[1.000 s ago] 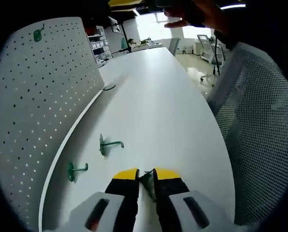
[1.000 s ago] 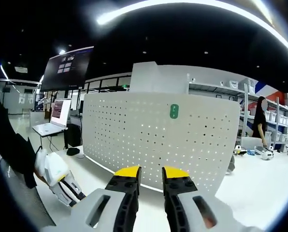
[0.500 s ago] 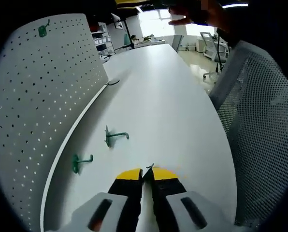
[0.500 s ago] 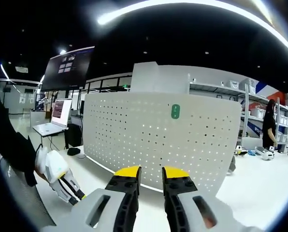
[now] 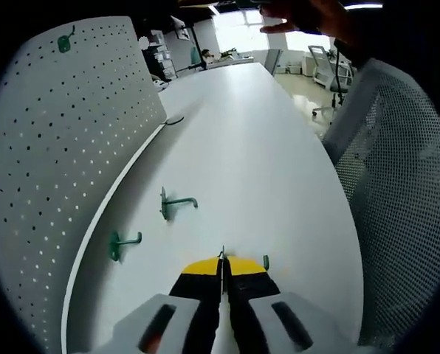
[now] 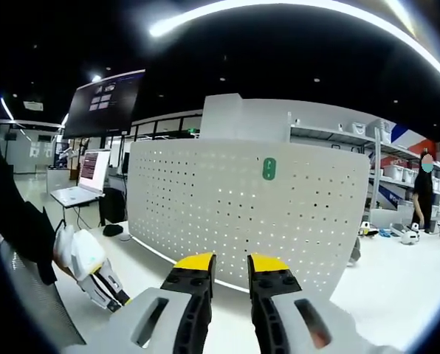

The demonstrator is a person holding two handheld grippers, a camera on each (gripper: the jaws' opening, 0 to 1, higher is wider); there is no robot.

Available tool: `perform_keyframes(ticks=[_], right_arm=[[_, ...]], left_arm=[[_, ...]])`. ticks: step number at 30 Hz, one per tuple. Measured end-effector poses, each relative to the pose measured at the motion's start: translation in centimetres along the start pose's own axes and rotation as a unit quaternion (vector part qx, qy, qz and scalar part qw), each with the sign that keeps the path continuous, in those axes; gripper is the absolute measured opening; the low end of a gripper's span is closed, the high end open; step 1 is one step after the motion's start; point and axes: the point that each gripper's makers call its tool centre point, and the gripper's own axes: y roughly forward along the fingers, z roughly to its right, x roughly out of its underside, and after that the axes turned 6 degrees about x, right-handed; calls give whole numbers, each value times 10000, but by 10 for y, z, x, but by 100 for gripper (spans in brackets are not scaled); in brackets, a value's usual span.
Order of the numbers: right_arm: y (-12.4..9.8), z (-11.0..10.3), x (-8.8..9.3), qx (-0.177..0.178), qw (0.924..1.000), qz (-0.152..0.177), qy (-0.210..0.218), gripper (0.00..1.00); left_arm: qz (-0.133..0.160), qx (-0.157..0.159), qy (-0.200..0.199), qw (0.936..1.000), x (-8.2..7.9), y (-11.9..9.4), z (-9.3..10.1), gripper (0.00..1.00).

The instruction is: Insert the hook assembly into the mounting plate slot until the hook locks in place.

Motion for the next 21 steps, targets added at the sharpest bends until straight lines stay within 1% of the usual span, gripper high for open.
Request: perform_keyframes(ticks=[6,9,13,17,21], right_arm=[[0,-1,0,-23,10000,-1,-12,15],[0,-3,-1,-39,10000,-1,-21,15],[1,-5,-2,-70,10000,11,-45,15],[1,-7,-5,-104,9999,39,-79,15],[1,-9,-8,-124,9998,91,-103,16]], left_arm=[[58,-54,-97,9999,-2,-3,-3,2],[123,-144,-157,9997,-4,-8,-7,1],[280,-231,-339,9988,-8,-15,-13,1],[484,-409,-500,9967,-16,-26,-21,1],[814,-622,-750,9919,-29,-38,-32,1]])
